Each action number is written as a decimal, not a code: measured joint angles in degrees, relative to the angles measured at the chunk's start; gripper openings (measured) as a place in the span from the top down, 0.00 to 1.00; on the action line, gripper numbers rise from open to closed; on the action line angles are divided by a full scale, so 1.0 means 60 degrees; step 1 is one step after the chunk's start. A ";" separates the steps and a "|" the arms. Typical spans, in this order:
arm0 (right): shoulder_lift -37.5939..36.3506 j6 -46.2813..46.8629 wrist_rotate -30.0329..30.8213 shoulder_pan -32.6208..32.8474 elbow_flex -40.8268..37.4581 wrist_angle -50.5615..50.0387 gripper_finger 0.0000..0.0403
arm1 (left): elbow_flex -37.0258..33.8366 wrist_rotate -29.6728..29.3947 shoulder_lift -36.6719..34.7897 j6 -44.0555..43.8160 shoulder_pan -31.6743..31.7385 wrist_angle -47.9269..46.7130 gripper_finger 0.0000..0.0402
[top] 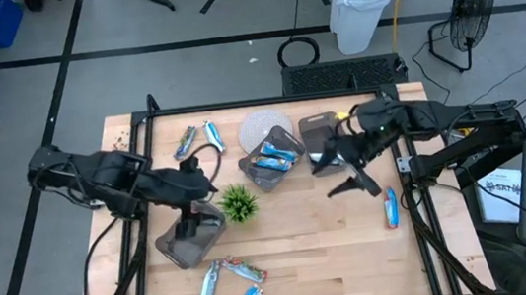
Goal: Pick and place Granola Bars by type
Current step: Put the red granola bar into the bottom black bin
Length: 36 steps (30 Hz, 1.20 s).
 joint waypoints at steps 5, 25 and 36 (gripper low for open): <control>0.0000 -0.1125 0.0004 0.0282 0.0000 -0.1212 0.28 | 0.0461 -0.0353 0.0000 -0.0200 0.0000 0.0072 0.23; 0.1286 -0.5386 0.1532 0.1770 -0.0114 -0.7234 0.28 | 0.0464 -0.0366 0.0004 -0.1445 0.0000 0.0086 0.23; 0.1672 -0.5713 0.2739 0.2485 -0.2420 -0.7557 0.28 | 0.0460 -0.0346 0.0004 -0.1292 -0.0008 0.0090 0.23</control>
